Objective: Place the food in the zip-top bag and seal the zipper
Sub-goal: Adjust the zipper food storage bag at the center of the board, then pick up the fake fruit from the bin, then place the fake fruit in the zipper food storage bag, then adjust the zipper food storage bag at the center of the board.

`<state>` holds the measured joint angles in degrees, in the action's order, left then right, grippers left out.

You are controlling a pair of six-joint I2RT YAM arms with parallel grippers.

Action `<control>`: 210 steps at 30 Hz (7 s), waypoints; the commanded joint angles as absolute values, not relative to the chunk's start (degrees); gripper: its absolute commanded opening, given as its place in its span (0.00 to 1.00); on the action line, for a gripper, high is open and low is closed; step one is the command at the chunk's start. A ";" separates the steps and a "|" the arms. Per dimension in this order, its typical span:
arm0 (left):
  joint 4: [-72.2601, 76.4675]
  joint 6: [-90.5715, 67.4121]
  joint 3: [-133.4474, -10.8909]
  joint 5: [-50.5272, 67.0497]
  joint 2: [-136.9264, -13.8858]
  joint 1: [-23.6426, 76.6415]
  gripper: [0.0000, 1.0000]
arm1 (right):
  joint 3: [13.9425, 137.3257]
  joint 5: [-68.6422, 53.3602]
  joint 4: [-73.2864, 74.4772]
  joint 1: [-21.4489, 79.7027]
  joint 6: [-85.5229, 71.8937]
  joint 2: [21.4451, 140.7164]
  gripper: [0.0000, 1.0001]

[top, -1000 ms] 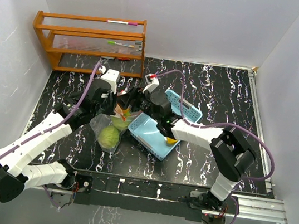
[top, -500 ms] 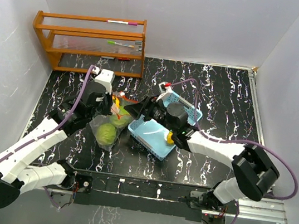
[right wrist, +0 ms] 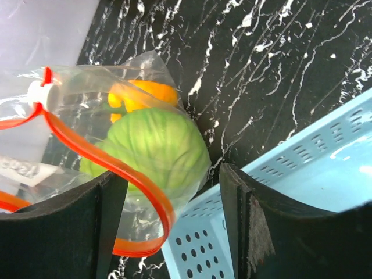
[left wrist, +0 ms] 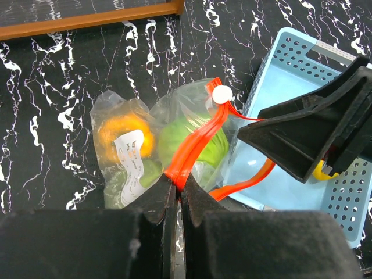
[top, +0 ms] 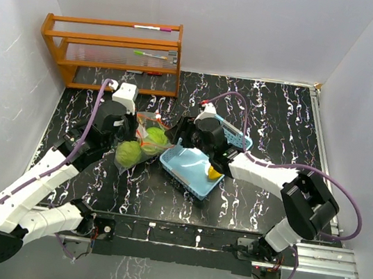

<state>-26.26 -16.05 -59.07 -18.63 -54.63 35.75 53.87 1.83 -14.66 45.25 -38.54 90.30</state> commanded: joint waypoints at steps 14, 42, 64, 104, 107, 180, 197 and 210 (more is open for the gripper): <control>-24.82 -13.02 -56.59 -22.41 -53.94 35.63 0.00 | 71.10 -5.97 -13.97 45.53 -34.47 90.14 0.08; -24.17 -8.77 -56.40 -23.64 -59.54 33.52 0.00 | 62.67 13.93 24.45 45.62 -29.53 73.73 0.90; -21.89 -10.29 -55.42 -19.31 -56.89 33.50 0.00 | 64.07 30.62 41.97 44.55 -47.53 94.48 0.99; -22.05 -11.04 -56.38 -16.77 -58.90 33.57 0.00 | 70.70 -2.16 8.55 51.58 -24.15 80.53 0.17; -22.38 -11.48 -56.92 -15.90 -58.52 33.56 0.00 | 75.20 0.32 10.86 51.59 -24.94 85.97 0.17; -24.73 -15.84 -54.40 -12.36 -51.29 33.49 0.00 | 83.46 12.65 5.41 50.53 -25.36 95.80 0.08; -17.40 -12.71 -50.23 -2.46 -49.61 33.53 0.34 | 84.76 -17.82 -4.24 43.30 -17.77 101.35 0.08; -7.88 -16.74 -48.86 -35.68 -38.33 33.36 0.97 | 80.45 -28.95 -5.70 41.20 -13.55 98.13 0.08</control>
